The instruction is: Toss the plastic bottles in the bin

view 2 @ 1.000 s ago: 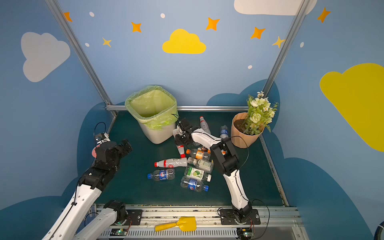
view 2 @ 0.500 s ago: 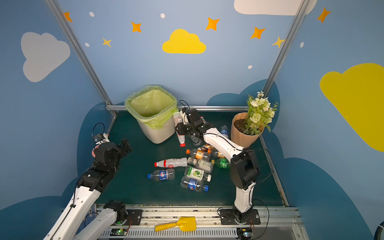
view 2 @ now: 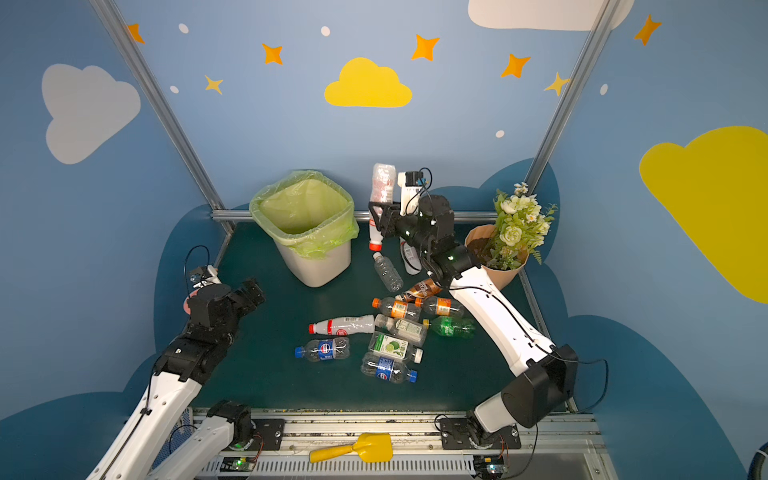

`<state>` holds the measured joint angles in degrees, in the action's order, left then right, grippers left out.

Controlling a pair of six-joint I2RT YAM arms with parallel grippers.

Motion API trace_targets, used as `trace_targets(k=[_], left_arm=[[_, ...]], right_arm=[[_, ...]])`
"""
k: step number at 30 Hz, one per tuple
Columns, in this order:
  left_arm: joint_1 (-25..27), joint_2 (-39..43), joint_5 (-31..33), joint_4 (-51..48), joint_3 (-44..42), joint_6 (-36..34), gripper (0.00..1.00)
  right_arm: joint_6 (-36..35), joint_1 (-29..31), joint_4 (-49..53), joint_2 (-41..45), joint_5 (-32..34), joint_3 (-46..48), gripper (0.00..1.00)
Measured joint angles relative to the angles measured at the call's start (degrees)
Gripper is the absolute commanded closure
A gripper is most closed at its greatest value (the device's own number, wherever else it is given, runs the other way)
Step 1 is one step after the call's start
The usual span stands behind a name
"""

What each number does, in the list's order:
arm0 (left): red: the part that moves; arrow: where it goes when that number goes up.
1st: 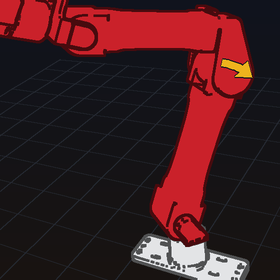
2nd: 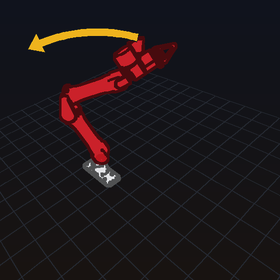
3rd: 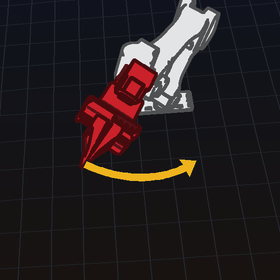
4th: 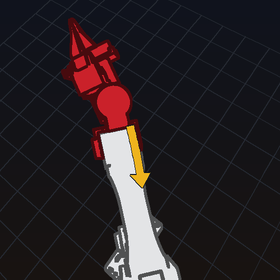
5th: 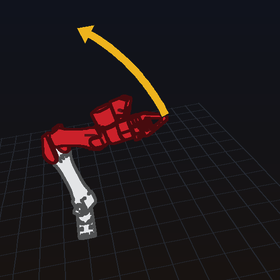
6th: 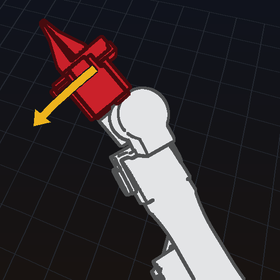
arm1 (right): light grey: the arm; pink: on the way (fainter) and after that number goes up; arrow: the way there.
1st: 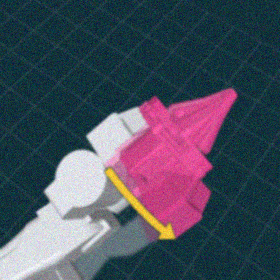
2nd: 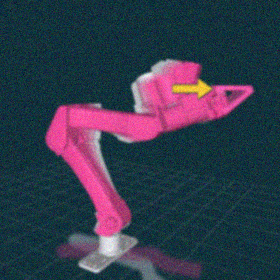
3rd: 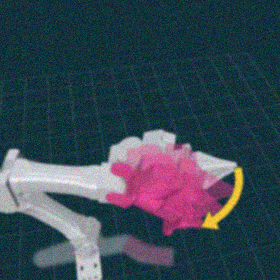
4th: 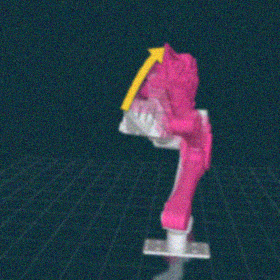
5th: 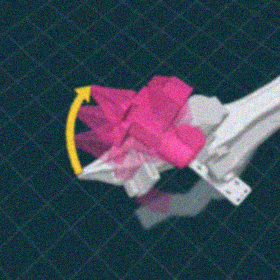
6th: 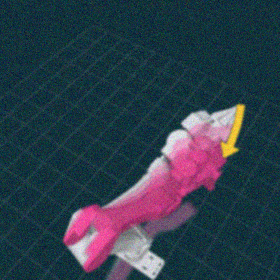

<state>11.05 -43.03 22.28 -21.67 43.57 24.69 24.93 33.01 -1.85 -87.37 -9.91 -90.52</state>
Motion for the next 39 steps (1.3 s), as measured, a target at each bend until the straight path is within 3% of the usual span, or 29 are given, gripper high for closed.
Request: trace_targets(k=[4, 10, 12, 16, 19, 30, 34, 39], left_arm=[[0.02, -0.04, -0.79, 0.17, 0.00, 0.09, 0.00], [0.26, -2.25, -2.36, 0.83, 0.13, 0.90, 0.00], [0.35, -3.10, -2.78, 0.79, 0.13, 1.01, 0.00], [0.39, -3.21, -3.19, 0.63, 0.15, 1.11, 0.00], [0.39, -2.58, -3.19, 0.44, 0.15, 1.29, 0.00], [1.81, -0.68, -2.03, 0.39, 0.13, 2.08, 0.00], [3.28, -0.68, -1.22, 0.48, 0.07, 2.05, 0.00], [4.63, -0.90, -0.35, 0.87, -0.33, 2.08, 0.00]], right_arm=[[4.57, 0.76, -4.44, -10.58, -5.49, -13.94, 0.48], [9.09, 2.25, 11.17, -47.84, -16.20, -68.26, 0.19], [11.15, 2.21, 15.65, -54.93, -18.12, -75.69, 0.11], [10.95, 0.76, 19.19, -53.27, -18.16, -65.72, 0.04], [9.99, -1.11, 20.37, -42.23, -16.48, -51.60, 0.04], [-5.88, -4.83, 17.92, -6.05, -7.45, -24.94, 0.05], [-9.49, -9.90, 18.36, -4.09, -4.66, -15.32, 0.07], [-13.40, -13.90, 24.35, -14.08, -0.48, -9.31, 0.18]])
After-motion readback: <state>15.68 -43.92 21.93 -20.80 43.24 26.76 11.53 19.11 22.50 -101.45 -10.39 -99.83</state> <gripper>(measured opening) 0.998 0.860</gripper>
